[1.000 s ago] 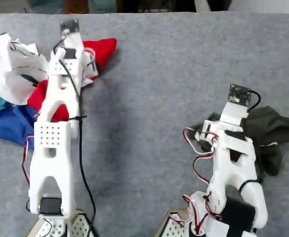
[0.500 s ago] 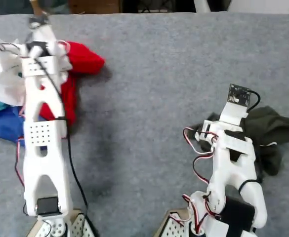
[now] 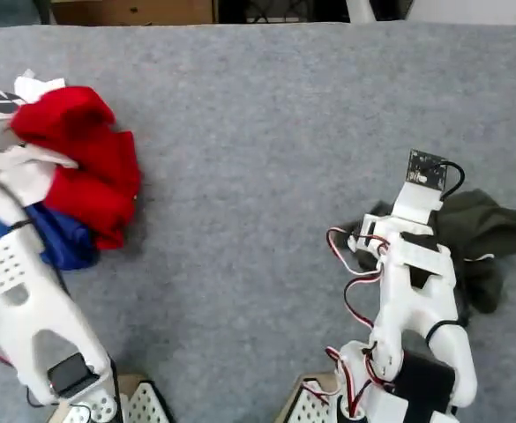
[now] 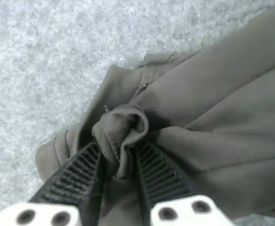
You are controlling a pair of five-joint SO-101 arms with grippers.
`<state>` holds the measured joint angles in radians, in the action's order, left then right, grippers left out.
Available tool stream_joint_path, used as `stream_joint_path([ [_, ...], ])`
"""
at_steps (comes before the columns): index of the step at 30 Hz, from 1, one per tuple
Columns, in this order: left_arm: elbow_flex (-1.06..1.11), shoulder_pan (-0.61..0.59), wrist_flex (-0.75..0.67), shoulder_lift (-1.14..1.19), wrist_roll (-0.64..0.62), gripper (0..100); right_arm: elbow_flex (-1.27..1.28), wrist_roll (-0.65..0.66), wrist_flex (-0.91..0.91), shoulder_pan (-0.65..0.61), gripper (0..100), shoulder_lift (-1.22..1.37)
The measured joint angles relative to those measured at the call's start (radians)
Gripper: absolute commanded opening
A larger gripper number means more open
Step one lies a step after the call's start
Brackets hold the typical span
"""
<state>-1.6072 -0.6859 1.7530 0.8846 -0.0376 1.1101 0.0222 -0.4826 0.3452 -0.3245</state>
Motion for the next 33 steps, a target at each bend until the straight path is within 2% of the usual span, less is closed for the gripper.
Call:
stream_joint_path([
  [4, 0.041, -0.083, 0.000, -0.048, 0.035, 6, 0.000, 0.000, 0.000, 0.000, 1.4, 0.000],
  [9, 0.282, -0.132, -0.002, -0.081, 0.075, 26, 0.000, 0.000, 0.000, 0.000, 1.4, 0.000],
  [14, 0.540, -0.157, -0.005, -0.242, 0.054, 28, 0.000, 0.000, 0.000, 0.000, 1.4, 0.000],
  [17, 0.663, -0.081, -0.005, -0.407, 0.034, 28, 0.000, 0.000, 0.000, 0.000, 1.4, 0.000],
  [21, 0.867, 0.135, -0.002, -0.635, 0.029, 29, 0.000, 0.000, 0.000, 0.000, 1.4, 0.000],
  [25, 1.109, 0.330, -0.075, -0.678, 0.026, 32, 0.000, 0.000, 0.000, 0.000, 1.5, 0.000],
  [29, 1.356, 0.336, -0.210, -0.578, 0.026, 32, 0.000, 0.000, 0.000, 0.000, 1.5, 0.000],
  [33, 1.407, 0.296, -0.270, -0.456, 0.028, 20, 0.000, 0.000, 0.000, 0.000, 1.5, 0.000],
])
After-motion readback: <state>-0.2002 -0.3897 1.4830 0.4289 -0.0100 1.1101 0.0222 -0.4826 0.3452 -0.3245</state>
